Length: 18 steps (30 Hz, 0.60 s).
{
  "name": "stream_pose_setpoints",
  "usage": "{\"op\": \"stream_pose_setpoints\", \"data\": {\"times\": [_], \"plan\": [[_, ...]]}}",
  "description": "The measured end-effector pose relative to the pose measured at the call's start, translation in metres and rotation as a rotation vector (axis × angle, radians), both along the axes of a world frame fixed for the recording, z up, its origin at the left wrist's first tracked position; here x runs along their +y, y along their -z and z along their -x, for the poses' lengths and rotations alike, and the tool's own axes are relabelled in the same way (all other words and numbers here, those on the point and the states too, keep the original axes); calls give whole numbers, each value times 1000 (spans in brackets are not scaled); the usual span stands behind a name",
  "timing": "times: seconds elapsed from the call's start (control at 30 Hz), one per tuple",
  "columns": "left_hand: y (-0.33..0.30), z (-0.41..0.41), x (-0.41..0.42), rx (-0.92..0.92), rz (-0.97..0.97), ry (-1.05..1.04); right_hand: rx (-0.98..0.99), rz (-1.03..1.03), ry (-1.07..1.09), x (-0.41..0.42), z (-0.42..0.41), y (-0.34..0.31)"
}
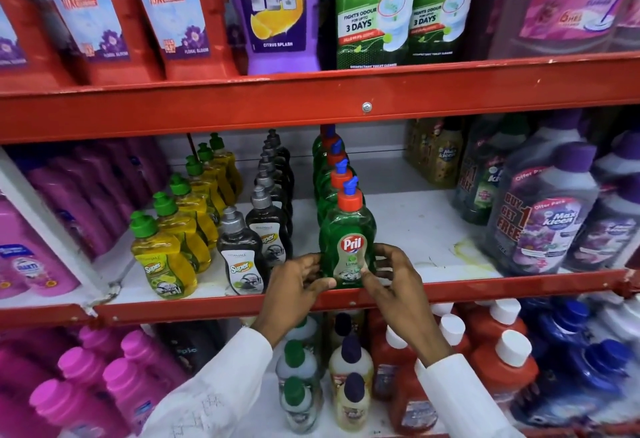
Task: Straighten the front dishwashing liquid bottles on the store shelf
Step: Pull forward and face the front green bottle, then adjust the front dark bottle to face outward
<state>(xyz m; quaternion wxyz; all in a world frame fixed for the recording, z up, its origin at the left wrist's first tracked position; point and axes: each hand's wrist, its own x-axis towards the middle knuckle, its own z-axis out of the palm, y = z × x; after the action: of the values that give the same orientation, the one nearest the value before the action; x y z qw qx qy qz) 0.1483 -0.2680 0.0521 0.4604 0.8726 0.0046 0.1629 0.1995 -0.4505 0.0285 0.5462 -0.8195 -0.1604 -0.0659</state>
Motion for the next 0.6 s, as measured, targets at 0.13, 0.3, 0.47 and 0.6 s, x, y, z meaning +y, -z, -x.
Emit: {"op": "stream_pose_setpoints", "data": {"times": [0.13,0.3,0.47,0.6], "plan": [[5,42,14,-205,-115,-174,-106,-306,288,11,32,-5],[3,76,57,-528,-4,-508,-168,-199,81,59,73,-9],[11,60,96,-201,-94,-474,-120,135,-150,113,55,-13],[12,50,112,-140,-104,-306,-109,229,-193,130,40,-26]]}}
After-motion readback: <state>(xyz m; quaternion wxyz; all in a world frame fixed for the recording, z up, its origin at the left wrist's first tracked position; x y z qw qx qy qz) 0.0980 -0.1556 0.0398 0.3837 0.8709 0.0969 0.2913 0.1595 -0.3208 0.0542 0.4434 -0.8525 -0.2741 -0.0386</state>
